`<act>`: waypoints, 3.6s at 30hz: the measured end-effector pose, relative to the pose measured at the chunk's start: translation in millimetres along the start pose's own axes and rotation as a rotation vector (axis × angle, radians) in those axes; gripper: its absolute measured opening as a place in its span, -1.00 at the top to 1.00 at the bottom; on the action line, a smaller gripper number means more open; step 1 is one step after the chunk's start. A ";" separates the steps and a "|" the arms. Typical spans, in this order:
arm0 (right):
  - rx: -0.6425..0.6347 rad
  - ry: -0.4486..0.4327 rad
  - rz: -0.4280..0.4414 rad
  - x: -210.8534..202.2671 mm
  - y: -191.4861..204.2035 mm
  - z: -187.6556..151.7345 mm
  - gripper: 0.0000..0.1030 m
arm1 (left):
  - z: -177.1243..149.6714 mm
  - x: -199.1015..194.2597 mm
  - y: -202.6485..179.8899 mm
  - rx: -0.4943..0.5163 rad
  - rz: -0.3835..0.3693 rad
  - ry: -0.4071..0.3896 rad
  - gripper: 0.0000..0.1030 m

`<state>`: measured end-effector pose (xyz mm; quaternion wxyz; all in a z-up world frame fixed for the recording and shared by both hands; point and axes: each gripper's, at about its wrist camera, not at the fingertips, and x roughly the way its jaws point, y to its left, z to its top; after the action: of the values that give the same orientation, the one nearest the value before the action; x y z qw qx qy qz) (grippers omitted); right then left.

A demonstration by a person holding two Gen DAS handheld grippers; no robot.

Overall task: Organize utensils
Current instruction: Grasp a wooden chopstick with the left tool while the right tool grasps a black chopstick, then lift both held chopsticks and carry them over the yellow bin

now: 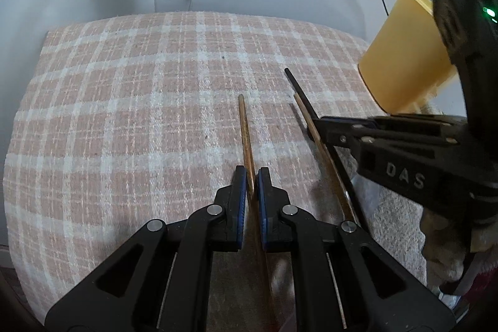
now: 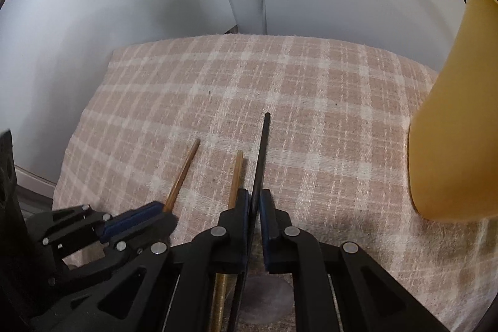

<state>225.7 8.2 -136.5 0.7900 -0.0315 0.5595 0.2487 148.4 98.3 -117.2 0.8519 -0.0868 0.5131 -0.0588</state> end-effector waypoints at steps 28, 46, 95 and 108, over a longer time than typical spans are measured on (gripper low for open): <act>-0.070 -0.324 0.085 -171.4 -6.5 -39.9 0.95 | 6.4 -120.9 4.0 -0.081 -0.163 -0.279 0.93; 0.008 -0.511 0.146 -257.4 -35.9 -46.5 0.95 | 33.1 -165.9 -49.7 -0.017 -0.269 -0.411 0.93; 0.309 -0.625 0.057 -275.0 -193.1 -12.5 0.95 | 127.0 -110.8 -172.2 0.009 -0.385 -0.460 0.93; 0.301 -0.555 0.033 -247.5 -193.5 -16.1 0.95 | 123.1 -86.6 -178.6 0.010 -0.354 -0.423 0.93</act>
<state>232.6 -254.8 36.0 0.9043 0.1641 0.3534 0.1747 214.9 -49.3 51.2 0.9169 -0.1815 0.3004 -0.1900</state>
